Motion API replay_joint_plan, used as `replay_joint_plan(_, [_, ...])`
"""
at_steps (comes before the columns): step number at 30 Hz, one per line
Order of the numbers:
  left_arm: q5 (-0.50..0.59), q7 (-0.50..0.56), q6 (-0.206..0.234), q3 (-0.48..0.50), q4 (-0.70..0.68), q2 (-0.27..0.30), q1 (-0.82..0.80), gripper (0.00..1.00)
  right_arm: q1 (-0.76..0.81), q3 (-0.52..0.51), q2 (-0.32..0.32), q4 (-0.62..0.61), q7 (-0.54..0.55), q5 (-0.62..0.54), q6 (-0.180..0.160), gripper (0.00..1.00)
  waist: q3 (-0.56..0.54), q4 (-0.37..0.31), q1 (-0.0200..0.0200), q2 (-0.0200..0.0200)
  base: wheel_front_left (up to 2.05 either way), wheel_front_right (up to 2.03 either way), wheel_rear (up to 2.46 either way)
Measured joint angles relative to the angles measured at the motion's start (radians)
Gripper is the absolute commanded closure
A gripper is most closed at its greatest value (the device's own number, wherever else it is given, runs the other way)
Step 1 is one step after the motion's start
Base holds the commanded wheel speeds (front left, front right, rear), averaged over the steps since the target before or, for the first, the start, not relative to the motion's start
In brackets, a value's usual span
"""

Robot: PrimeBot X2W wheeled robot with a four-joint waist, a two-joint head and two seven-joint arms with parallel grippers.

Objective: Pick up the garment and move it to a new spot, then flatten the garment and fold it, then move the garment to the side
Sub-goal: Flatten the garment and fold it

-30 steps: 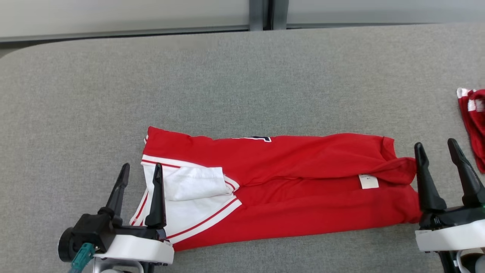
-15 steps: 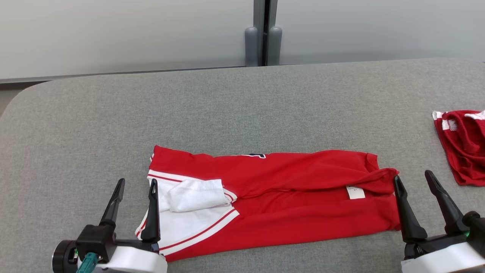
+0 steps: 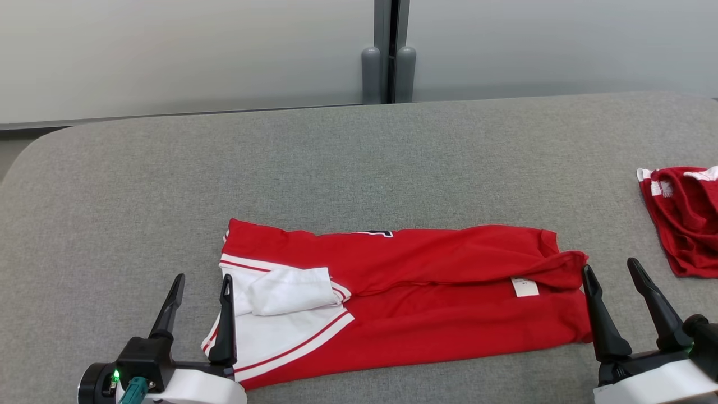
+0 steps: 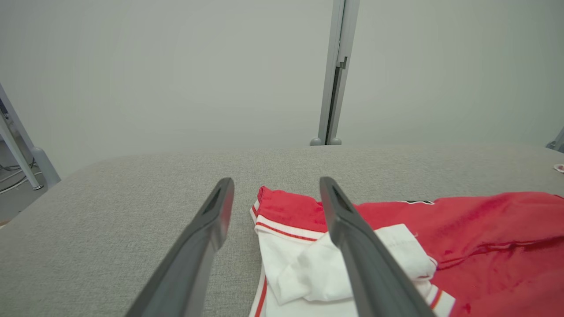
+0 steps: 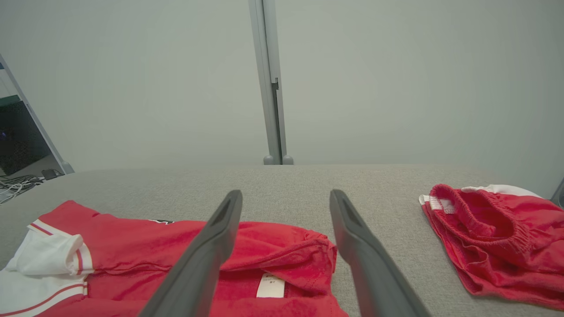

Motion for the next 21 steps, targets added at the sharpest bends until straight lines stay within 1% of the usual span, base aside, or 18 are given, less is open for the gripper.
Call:
replay_joint_plan(7, [0.0,0.007,0.008,-0.009,-0.002,0.0,-0.003,0.0,-0.009,-0.005,0.0,0.024,0.0,0.016,0.0,0.0,-0.002,0.006,0.0,0.0,0.0,0.0,0.0])
replay_joint_plan(10, [0.001,0.012,0.008,-0.016,-0.009,0.0,-0.016,0.0,-0.051,-0.018,-0.018,0.067,-0.003,0.034,0.0,0.0,0.016,0.009,0.0,0.0,0.0,0.0,0.0])
replay_joint_plan(17, [0.011,0.011,-0.001,-0.039,-0.02,-0.014,-0.09,0.0,-0.185,-0.031,-0.05,0.254,0.001,0.091,0.0,0.0,0.088,0.03,0.0,0.0,0.0,0.0,0.0])
replay_joint_plan(21, [0.012,0.006,-0.007,-0.047,-0.014,-0.021,-0.124,0.0,-0.23,-0.014,-0.041,0.378,0.031,0.114,0.0,0.0,0.135,0.045,0.0,0.0,0.0,0.0,0.0])
